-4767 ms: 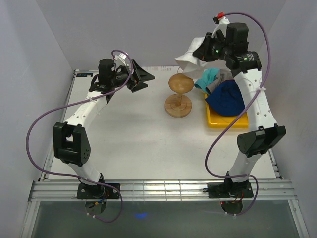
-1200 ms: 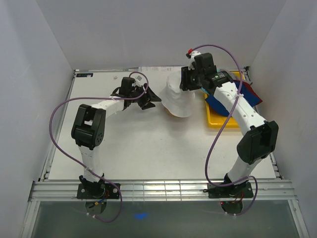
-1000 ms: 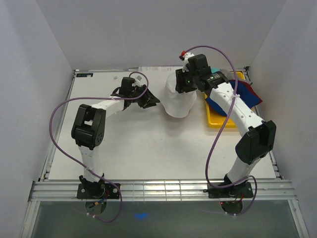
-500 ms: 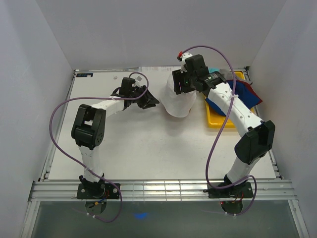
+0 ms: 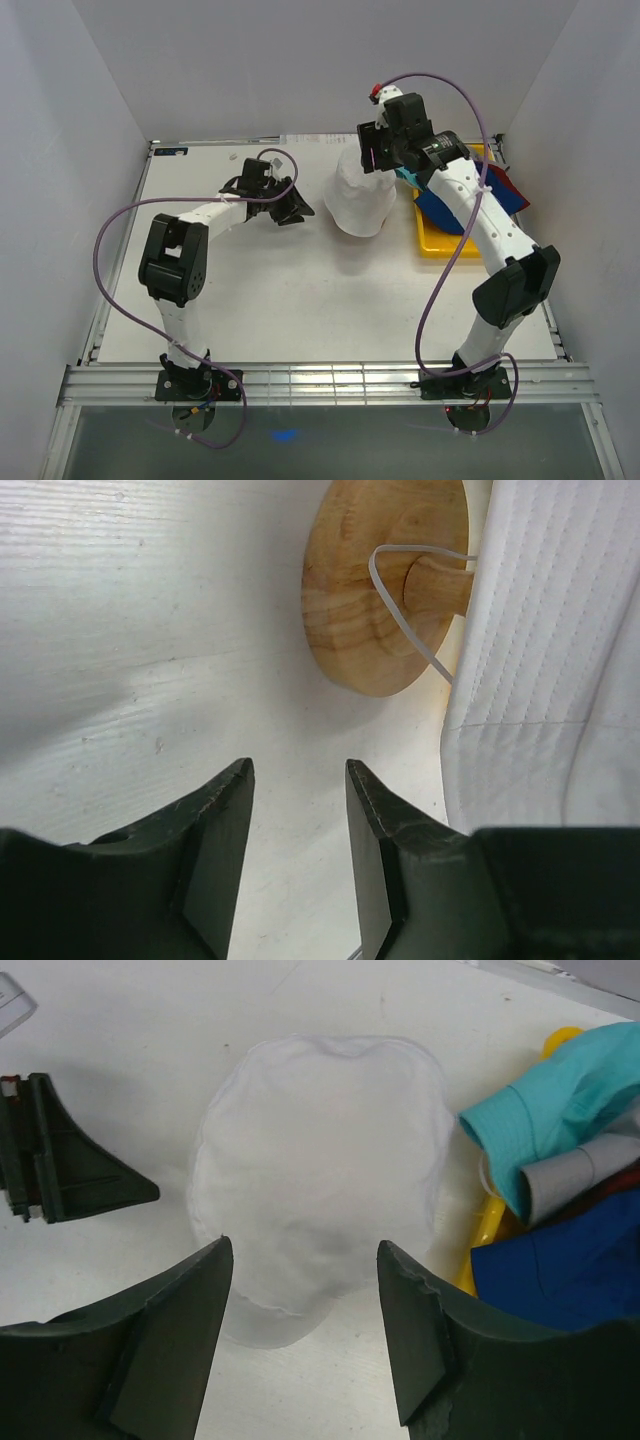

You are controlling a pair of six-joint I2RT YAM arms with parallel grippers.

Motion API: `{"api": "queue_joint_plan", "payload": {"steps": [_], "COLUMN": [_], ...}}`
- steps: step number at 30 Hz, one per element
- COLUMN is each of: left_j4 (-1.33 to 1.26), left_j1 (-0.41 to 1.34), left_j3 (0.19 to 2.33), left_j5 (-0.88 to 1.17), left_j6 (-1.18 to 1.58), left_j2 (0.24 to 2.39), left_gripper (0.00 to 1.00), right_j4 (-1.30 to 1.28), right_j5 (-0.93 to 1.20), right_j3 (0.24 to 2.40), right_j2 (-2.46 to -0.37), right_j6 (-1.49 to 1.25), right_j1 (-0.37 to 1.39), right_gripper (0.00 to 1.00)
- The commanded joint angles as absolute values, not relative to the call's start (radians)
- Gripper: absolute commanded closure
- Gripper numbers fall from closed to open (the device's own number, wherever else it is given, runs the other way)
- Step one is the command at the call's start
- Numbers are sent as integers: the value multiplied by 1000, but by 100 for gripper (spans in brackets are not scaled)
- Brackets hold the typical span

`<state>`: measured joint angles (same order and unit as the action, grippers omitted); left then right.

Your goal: Stack the hats

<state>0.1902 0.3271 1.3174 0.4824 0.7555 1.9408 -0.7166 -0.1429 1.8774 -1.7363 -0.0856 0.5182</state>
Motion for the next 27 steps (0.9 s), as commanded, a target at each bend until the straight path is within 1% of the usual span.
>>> {"api": "queue_joint_plan", "payload": {"steps": [1, 4, 6, 8, 11, 21, 26, 27], "left_j4": [255, 288, 311, 324, 334, 364, 374, 376], "left_j1": [311, 304, 299, 298, 299, 298, 299, 299], "left_j3": [1309, 1301, 1298, 1293, 1286, 1288, 1307, 1308], "left_j5": [437, 425, 423, 426, 437, 508, 526, 532], "left_j6": [692, 661, 647, 643, 638, 644, 649, 650], "left_j2": [1818, 1772, 1734, 1704, 1648, 1513, 1482, 1480], "left_gripper": [47, 42, 37, 34, 32, 30, 30, 30], "right_j4": [-770, -807, -813, -824, -818, -810, -785, -785], "right_j5": [-207, -181, -135, -106, -92, -49, -29, -29], "right_j3": [1948, 1941, 1904, 1881, 1841, 1973, 2011, 2011], "right_j2": [-1729, -1717, -1713, -1729, -1779, -2078, -2152, -2158], "right_j6": [-90, -130, -153, -184, -199, -244, -256, -259], "right_j1": [457, 364, 267, 174, 92, -23, -35, -35], "right_gripper": [35, 35, 36, 37, 38, 41, 42, 45]}}
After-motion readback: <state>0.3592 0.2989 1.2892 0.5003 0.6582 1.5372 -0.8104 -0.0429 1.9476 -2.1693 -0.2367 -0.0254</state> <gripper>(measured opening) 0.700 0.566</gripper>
